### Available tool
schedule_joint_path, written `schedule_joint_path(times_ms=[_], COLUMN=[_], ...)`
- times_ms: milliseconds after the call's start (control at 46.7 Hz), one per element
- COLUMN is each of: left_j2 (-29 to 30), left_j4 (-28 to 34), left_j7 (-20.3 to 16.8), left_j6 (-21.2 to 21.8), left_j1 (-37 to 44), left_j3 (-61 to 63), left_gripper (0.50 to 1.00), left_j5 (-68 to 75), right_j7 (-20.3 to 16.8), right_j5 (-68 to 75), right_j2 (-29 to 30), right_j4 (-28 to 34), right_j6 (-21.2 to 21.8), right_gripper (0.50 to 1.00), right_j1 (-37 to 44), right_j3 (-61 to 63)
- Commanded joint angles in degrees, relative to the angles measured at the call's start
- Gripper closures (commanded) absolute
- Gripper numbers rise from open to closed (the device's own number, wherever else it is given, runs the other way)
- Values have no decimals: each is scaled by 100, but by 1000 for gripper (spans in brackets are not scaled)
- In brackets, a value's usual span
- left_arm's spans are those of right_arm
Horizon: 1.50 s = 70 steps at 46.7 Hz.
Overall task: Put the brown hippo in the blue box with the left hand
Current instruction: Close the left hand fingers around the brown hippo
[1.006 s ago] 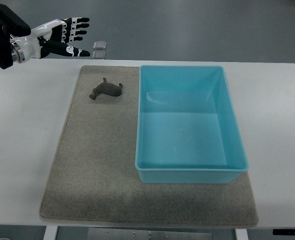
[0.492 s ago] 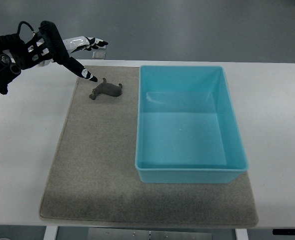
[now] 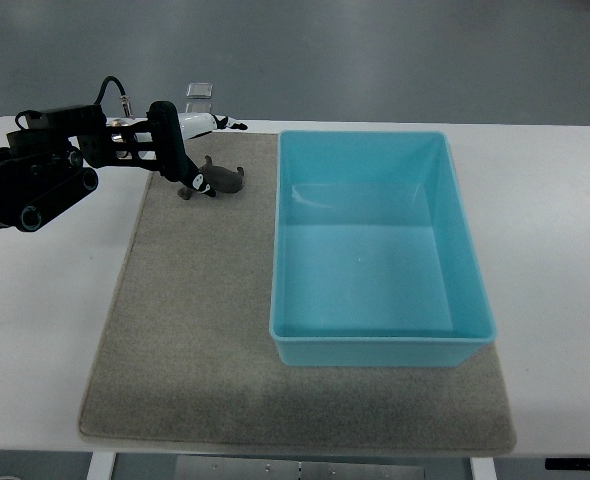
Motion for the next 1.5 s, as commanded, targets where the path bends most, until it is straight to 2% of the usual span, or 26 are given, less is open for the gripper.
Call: schedule_joint_path(times_ms=[0, 343, 514, 578, 728, 792, 835, 899, 1006, 1477], left_j2=[-155, -217, -217, -217, -208, -217, -208, -208, -200, 46], left_j4=[155, 199, 278, 287, 287, 287, 287, 287, 287, 138], left_j7=[11, 81, 81, 81, 81, 81, 81, 81, 81, 73], left_j6=[2, 2, 2, 2, 2, 2, 2, 2, -7, -7], left_j1=[10, 10, 10, 10, 10, 1, 1, 1, -8, -105], left_j3=[0, 0, 9, 18, 9, 9, 9, 9, 9, -70], left_gripper=[504, 525, 688, 793, 872, 879, 909, 917, 1000, 1000], left_j5=[46, 442, 468, 486, 688, 688, 688, 688, 697, 600], right_j7=[0, 0, 0, 0, 0, 0, 0, 0, 0, 0], right_j5=[-1, -1, 7, -1, 7, 7, 7, -1, -1, -1], right_j2=[0, 0, 0, 0, 0, 0, 0, 0, 0, 0], right_j4=[0, 0, 0, 0, 0, 0, 0, 0, 0, 0], right_j6=[0, 0, 0, 0, 0, 0, 0, 0, 0, 0], right_gripper=[564, 564, 564, 564, 564, 564, 564, 564, 564, 564], right_j1=[-1, -1, -1, -1, -1, -1, -1, -1, -1, -1], right_j3=[0, 0, 0, 0, 0, 0, 0, 0, 0, 0])
